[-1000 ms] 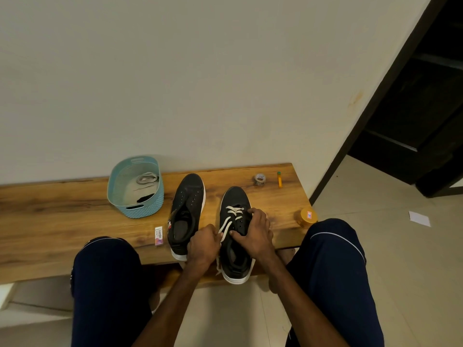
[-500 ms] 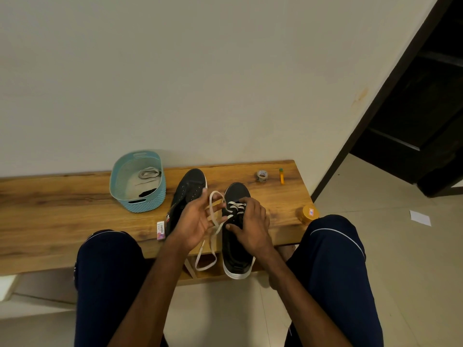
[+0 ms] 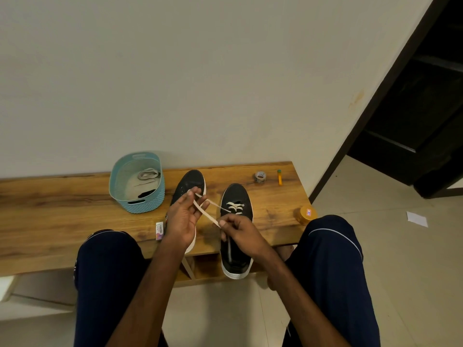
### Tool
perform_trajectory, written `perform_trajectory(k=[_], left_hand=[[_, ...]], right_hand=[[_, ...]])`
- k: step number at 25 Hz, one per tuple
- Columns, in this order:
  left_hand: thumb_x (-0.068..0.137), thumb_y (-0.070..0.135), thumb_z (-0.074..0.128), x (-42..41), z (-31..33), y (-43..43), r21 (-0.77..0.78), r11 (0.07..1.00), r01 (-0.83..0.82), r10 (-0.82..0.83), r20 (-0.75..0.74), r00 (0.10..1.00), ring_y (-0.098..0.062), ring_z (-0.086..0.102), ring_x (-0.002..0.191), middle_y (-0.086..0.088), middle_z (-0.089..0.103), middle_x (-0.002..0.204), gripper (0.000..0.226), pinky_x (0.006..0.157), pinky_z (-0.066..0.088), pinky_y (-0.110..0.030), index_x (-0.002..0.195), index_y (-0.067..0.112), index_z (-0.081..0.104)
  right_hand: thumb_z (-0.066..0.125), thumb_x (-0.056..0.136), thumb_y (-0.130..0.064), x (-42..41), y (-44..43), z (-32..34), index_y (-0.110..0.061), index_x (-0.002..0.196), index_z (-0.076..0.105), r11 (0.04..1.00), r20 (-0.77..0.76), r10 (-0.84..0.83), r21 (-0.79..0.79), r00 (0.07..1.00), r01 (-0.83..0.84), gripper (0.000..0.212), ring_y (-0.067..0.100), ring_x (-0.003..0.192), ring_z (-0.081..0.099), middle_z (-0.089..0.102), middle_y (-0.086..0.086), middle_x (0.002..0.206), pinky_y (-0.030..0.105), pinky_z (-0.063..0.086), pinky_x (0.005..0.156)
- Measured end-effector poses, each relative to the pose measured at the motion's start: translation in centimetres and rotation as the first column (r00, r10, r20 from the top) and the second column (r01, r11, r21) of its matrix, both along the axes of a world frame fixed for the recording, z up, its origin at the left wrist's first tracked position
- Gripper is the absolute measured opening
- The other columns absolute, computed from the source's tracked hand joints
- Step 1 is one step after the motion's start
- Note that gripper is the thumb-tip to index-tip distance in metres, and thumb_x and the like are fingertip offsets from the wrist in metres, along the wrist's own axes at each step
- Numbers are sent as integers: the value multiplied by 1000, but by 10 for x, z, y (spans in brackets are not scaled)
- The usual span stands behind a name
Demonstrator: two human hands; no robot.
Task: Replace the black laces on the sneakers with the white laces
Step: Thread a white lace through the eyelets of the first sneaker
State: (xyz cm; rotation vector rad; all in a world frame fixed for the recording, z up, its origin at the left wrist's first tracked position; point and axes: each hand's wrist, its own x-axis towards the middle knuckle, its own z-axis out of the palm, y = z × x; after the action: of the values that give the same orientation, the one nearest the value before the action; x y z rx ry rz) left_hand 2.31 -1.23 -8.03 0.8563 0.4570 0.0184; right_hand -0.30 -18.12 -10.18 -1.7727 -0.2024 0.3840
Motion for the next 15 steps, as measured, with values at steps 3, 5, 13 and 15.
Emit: perform_trajectory(k=[3,5,13,15], left_hand=[[100,16,54,1,-4,0,221,975,-3,17,-65,998,-24,68,100,-9,69,107,15,77,59,-33,104,8,66],[101,16,53,2,-7,-3,403,915,13,20,-77,997,-24,66,97,-8,68,103,16,74,59,-32,100,10,67],[101,48,45,-13,-1,-12,849,-343,403,-87,-456,886,-14,57,65,1,59,71,43,59,40,-28,82,14,64],[102,49,41,-16,7,-22,768,-490,414,-30,-489,872,-16,56,70,-1,57,77,43,61,41,-30,91,14,64]], right_hand=[[59,99,-22,13,-31,11,-18,96,69,995,-8,-98,-23,995,98,11,5,63,54,61,-5,68,21,44,61],[64,96,-22,20,-51,14,-18,95,71,979,-2,-201,-46,980,201,9,4,64,57,66,-4,70,20,44,60],[60,95,-1,23,-72,26,-17,100,68,955,98,-274,-90,957,283,19,9,76,70,76,-1,83,25,59,72],[65,93,-4,20,-63,25,-15,97,63,955,161,-239,-141,957,262,12,7,74,71,76,-2,81,22,58,69]])
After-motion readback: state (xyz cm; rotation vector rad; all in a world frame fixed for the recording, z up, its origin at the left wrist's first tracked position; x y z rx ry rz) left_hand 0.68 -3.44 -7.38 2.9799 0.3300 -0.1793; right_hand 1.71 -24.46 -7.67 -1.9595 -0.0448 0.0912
